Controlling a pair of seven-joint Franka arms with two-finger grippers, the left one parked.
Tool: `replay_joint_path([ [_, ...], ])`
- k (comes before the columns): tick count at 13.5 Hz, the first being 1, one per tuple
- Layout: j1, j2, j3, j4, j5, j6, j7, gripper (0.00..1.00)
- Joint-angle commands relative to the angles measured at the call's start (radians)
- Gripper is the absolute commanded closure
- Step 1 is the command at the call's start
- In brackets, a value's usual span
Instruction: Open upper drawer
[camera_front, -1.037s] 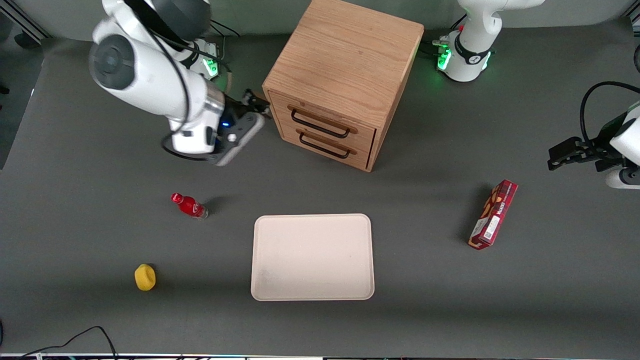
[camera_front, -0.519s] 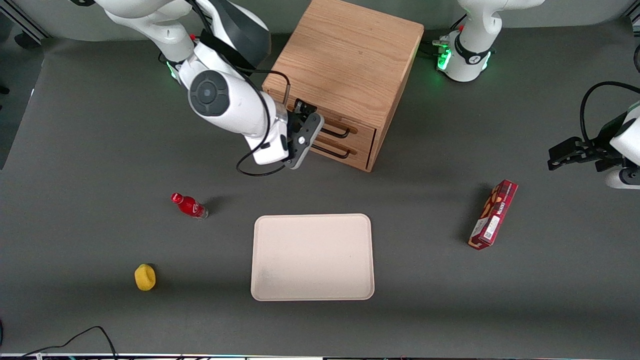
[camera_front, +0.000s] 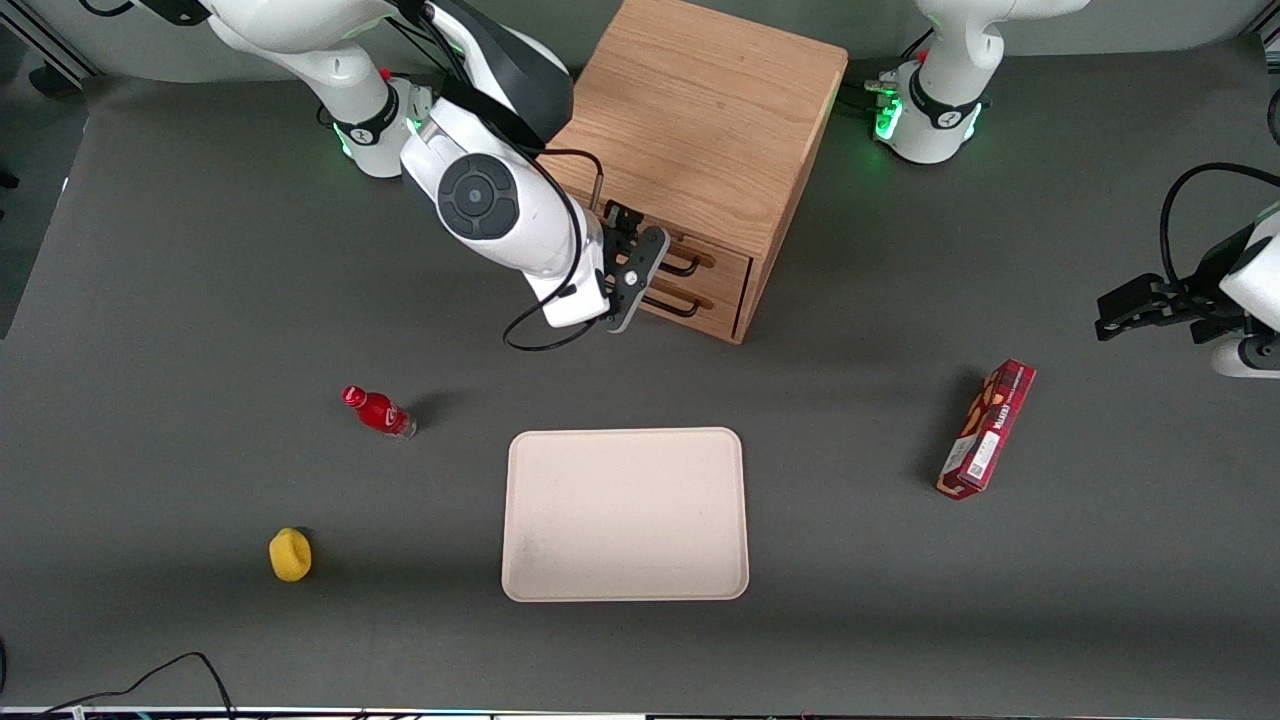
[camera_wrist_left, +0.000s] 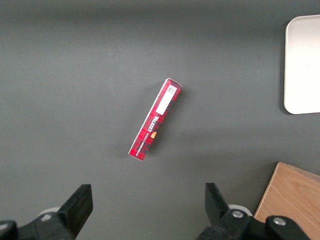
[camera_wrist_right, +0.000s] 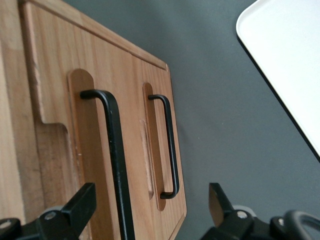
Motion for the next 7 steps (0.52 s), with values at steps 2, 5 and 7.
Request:
replay_joint_path([
  [2, 0.012, 0.016, 0.003, -0.003, -0.051, 0.008, -0.017, 0.00],
  [5, 0.014, 0.036, 0.003, -0.004, -0.075, 0.030, -0.015, 0.00],
  [7, 0.014, 0.047, 0.003, -0.009, -0.101, 0.044, -0.018, 0.00],
])
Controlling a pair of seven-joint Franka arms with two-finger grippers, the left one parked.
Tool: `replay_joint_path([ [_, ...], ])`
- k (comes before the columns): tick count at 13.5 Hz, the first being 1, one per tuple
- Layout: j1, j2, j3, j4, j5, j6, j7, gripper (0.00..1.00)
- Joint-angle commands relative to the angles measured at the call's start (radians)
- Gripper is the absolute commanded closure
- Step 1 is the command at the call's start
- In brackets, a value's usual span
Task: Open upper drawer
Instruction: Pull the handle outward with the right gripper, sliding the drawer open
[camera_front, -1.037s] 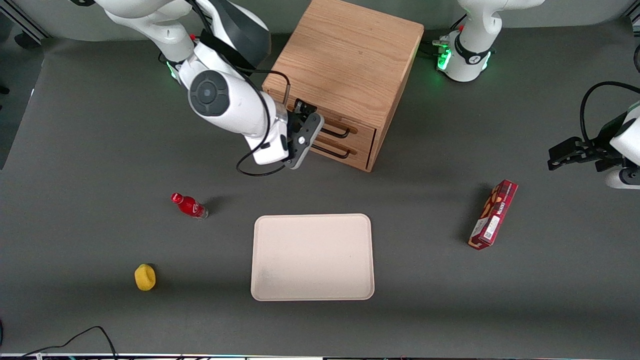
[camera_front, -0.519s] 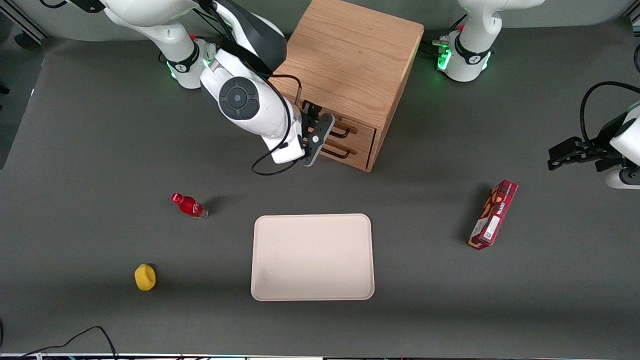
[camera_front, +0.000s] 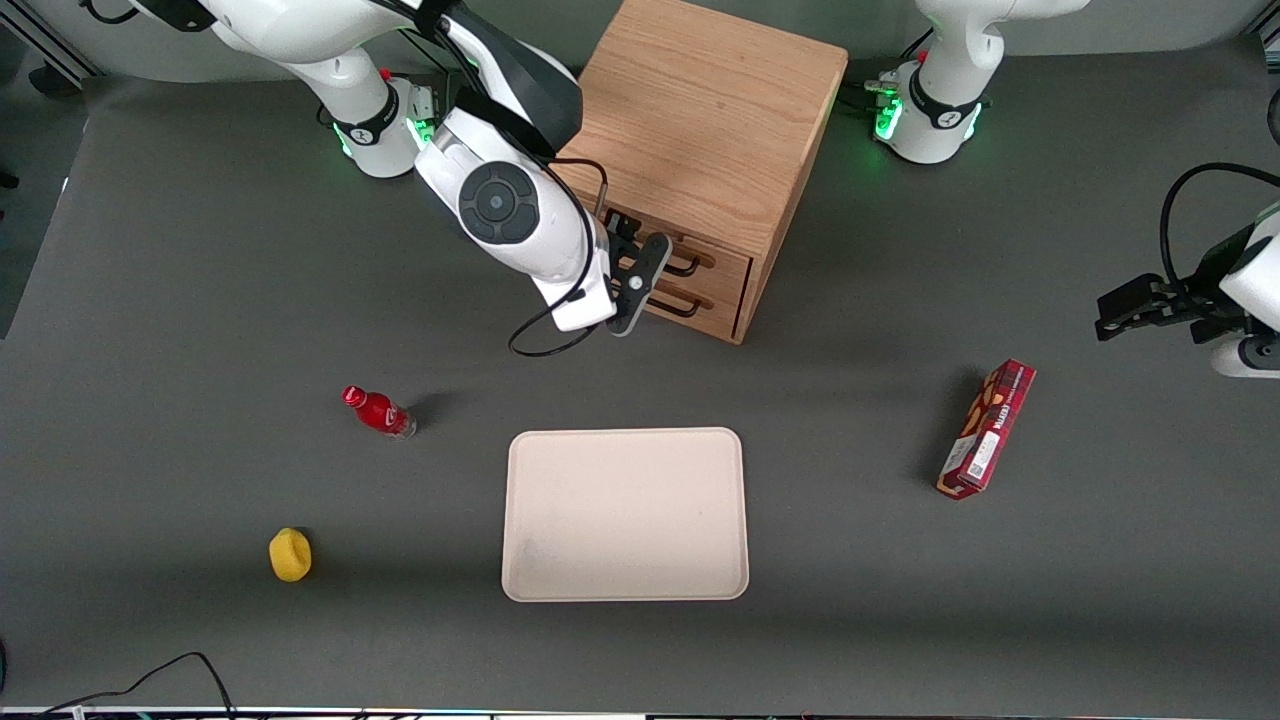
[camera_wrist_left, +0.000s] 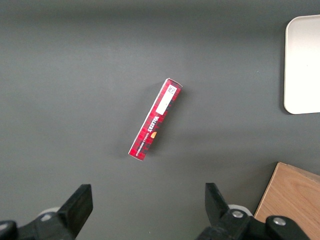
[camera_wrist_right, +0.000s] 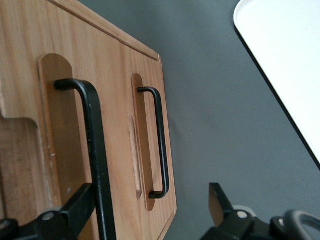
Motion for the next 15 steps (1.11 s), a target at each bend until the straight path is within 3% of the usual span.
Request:
replay_joint_path([
  [1, 0.006, 0.028, -0.001, 0.003, -0.049, 0.040, -0.021, 0.00],
  [4, 0.006, 0.059, -0.003, 0.006, -0.089, 0.086, -0.021, 0.00],
  [10, -0.006, 0.073, -0.021, 0.038, -0.090, 0.086, -0.064, 0.00],
  [15, -0.006, 0.073, -0.095, 0.064, -0.086, 0.084, -0.104, 0.00],
])
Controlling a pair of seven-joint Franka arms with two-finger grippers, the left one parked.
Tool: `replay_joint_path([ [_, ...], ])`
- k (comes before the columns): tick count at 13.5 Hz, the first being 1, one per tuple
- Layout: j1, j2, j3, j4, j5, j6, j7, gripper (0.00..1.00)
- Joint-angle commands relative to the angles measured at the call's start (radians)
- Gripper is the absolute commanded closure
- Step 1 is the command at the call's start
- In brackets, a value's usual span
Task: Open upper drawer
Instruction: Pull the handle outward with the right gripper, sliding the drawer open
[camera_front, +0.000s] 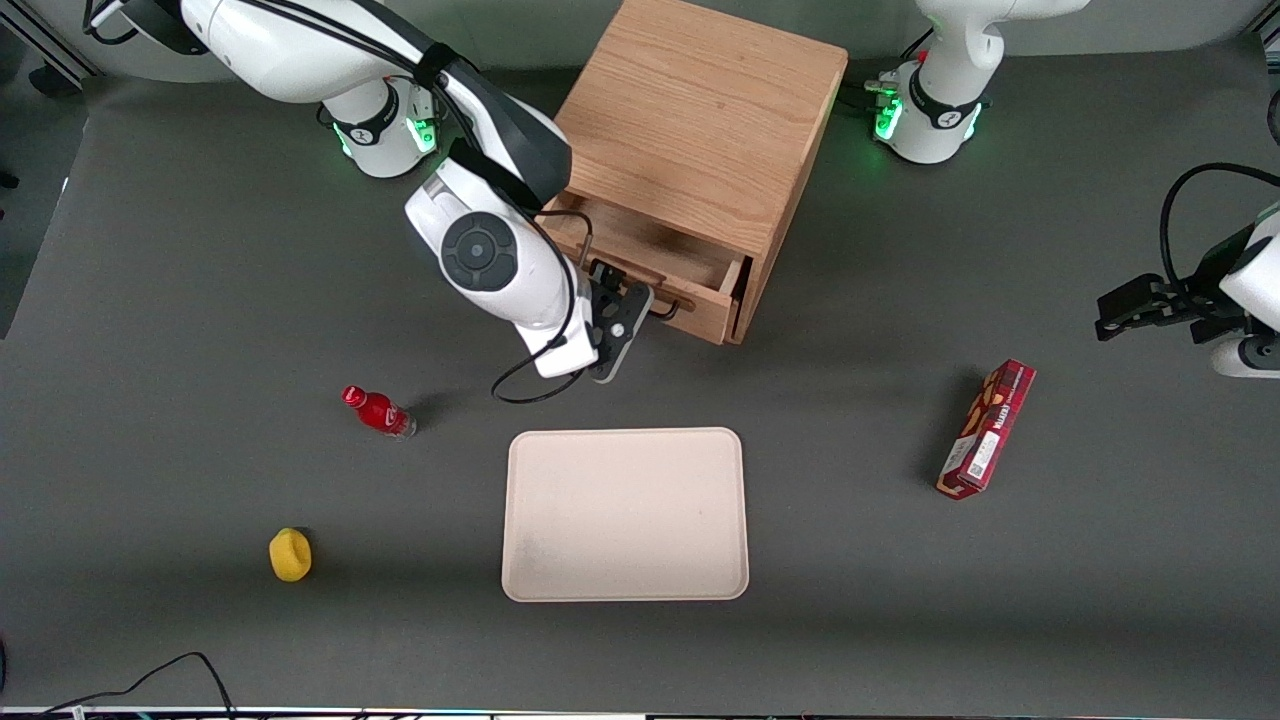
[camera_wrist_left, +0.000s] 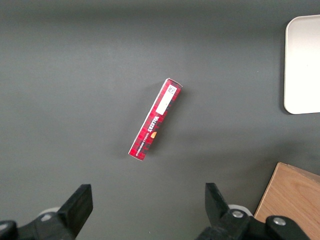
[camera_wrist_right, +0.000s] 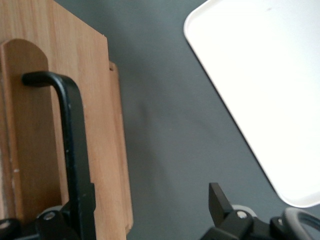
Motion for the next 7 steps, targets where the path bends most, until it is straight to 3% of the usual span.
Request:
replay_joint_path([
  [1, 0.004, 0.015, -0.030, 0.044, -0.016, 0.000, -0.032, 0.00],
  [7, 0.005, 0.031, -0.110, 0.101, -0.013, 0.001, -0.078, 0.00],
])
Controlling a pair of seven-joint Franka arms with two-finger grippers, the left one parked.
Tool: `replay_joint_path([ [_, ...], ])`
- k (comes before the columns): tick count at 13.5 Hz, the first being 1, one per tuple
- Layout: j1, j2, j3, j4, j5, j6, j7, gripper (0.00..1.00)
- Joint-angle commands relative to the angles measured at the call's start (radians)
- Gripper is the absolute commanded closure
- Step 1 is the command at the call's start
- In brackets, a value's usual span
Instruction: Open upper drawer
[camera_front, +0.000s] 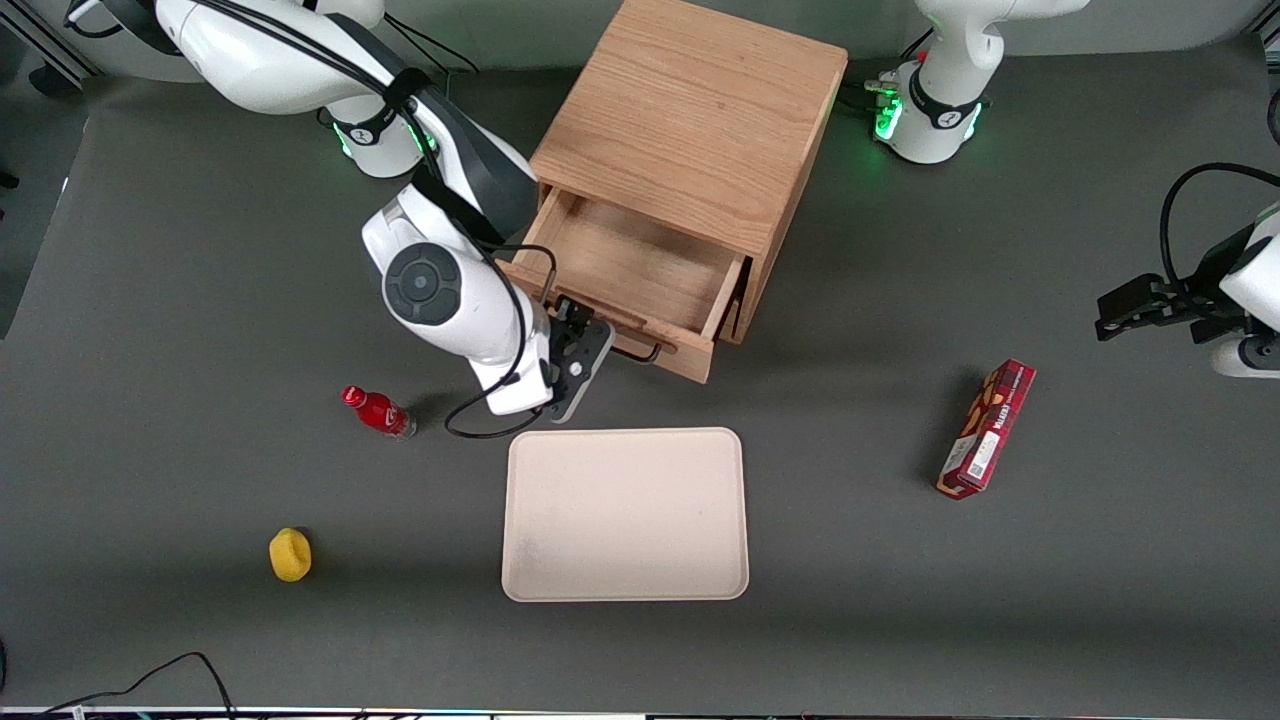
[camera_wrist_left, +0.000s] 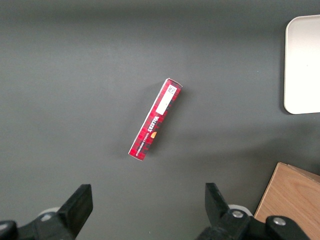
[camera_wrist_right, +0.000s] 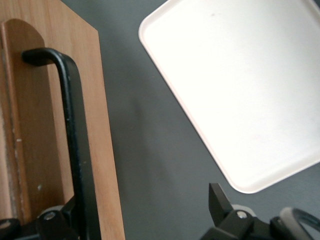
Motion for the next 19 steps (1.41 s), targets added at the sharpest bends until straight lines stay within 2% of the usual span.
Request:
replay_joint_path([
  [1, 0.007, 0.030, -0.038, 0.064, -0.013, 0.000, -0.030, 0.00],
  [15, 0.001, 0.053, -0.150, 0.137, -0.005, 0.045, -0.118, 0.00],
  [16, 0.001, 0.050, -0.150, 0.140, 0.010, 0.045, -0.108, 0.00],
  [18, -0.005, 0.019, -0.154, 0.143, 0.149, 0.039, -0.098, 0.00],
  [19, -0.020, -0.008, -0.162, 0.143, 0.194, 0.039, -0.095, 0.00],
])
